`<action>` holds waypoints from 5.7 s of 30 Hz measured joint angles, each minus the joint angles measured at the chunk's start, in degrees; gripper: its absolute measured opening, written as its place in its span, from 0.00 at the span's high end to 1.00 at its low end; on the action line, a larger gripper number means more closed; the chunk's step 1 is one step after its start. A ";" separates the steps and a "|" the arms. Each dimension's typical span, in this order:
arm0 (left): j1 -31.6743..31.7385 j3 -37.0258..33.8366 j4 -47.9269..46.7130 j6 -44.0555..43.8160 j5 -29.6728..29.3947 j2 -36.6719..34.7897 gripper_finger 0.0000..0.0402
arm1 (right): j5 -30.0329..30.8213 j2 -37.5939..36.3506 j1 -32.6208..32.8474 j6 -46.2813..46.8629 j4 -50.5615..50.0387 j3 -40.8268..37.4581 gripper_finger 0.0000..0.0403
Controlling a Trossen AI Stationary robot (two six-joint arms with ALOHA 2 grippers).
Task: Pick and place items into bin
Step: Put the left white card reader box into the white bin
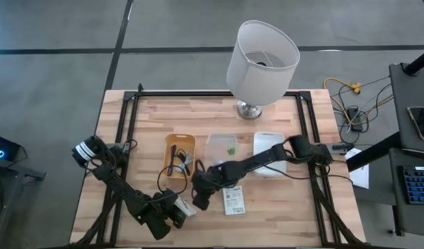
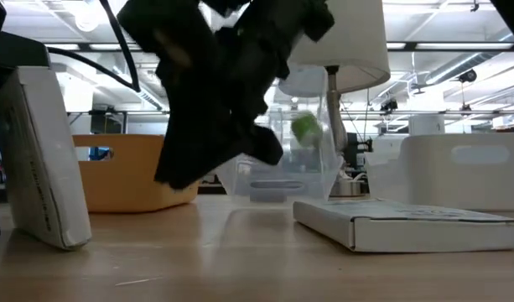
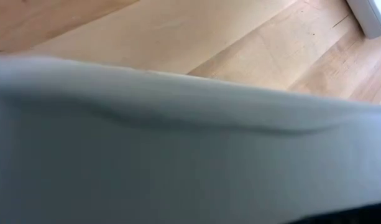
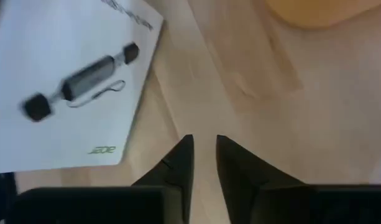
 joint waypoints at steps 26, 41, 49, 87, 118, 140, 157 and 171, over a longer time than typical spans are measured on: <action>0.02 0.12 0.06 2.10 -2.08 -0.53 1.00 | 13.78 -1.28 8.92 -13.31 -20.35 13.93 0.67; 0.02 0.15 0.53 3.58 -2.21 -0.61 1.00 | 27.05 -0.97 14.50 -9.28 -8.90 10.29 0.55; 0.45 0.26 5.05 7.97 -2.16 -0.68 1.00 | 26.64 0.95 15.17 -9.20 -3.96 9.87 0.46; 0.66 0.09 4.69 9.57 -2.27 -0.68 1.00 | 25.95 6.48 14.01 -6.72 8.16 10.33 0.44; -2.13 2.28 4.02 10.78 -4.10 -0.82 1.00 | 26.76 6.59 12.91 -10.15 5.75 10.33 0.89; -12.84 9.25 -28.98 -10.13 -9.88 -5.05 1.00 | 31.19 -10.10 18.94 25.97 -30.30 10.33 0.88; -12.83 8.87 -31.49 -7.13 -10.04 -5.09 1.00 | 43.12 -22.35 24.90 65.15 -64.67 5.18 0.88; -12.74 8.90 -31.20 -8.20 -9.90 -6.34 1.00 | 29.36 -35.01 15.71 66.96 -64.70 -22.44 0.88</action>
